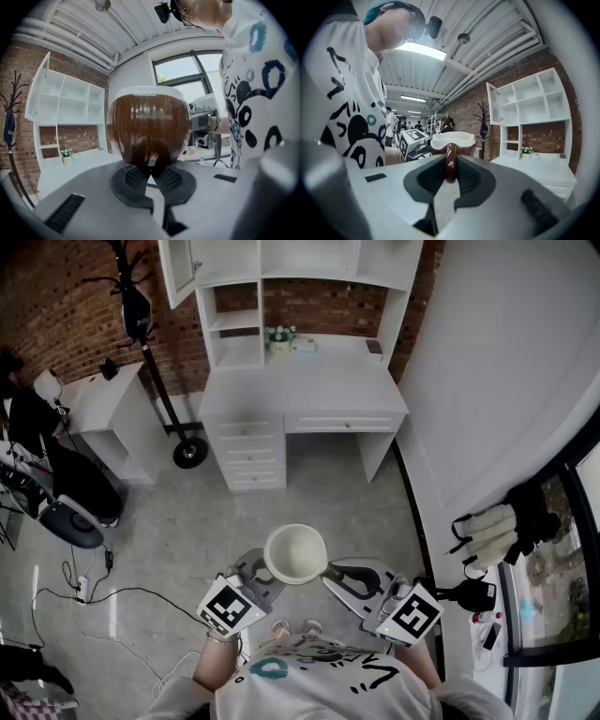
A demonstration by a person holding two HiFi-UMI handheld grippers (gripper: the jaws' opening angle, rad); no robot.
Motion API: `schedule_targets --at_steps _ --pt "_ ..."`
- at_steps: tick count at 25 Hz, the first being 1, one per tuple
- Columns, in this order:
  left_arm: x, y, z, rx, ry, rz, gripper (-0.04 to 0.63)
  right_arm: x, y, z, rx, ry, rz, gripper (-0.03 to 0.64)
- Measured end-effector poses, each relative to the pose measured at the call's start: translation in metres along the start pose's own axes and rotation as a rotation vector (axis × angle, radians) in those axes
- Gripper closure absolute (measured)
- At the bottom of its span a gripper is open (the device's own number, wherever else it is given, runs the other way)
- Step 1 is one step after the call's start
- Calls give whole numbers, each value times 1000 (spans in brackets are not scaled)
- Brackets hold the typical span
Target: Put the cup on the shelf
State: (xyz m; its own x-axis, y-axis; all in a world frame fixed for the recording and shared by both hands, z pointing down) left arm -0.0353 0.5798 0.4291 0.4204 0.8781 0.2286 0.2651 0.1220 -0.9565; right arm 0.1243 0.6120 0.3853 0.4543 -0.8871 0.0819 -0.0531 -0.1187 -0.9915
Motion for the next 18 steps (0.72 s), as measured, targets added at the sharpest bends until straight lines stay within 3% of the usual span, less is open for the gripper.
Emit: schedule_targets --at_steps 18 --pt "-22 -21 37 8 -7 4 580 -14 -12 -40 -36 -11 -6 555"
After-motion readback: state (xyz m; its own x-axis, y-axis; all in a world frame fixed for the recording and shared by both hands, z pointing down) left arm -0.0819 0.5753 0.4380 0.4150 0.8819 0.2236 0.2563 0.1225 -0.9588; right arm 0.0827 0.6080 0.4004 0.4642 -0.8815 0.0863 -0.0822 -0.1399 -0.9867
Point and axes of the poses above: the fingertips, and each gripper's own axes: z backward along the fingers, x to its right, y out of its top, the point moved 8 cm from there along z, backward along the fingers, and after that the axes turned 7 degrees about -z, right-handed, at the moved point
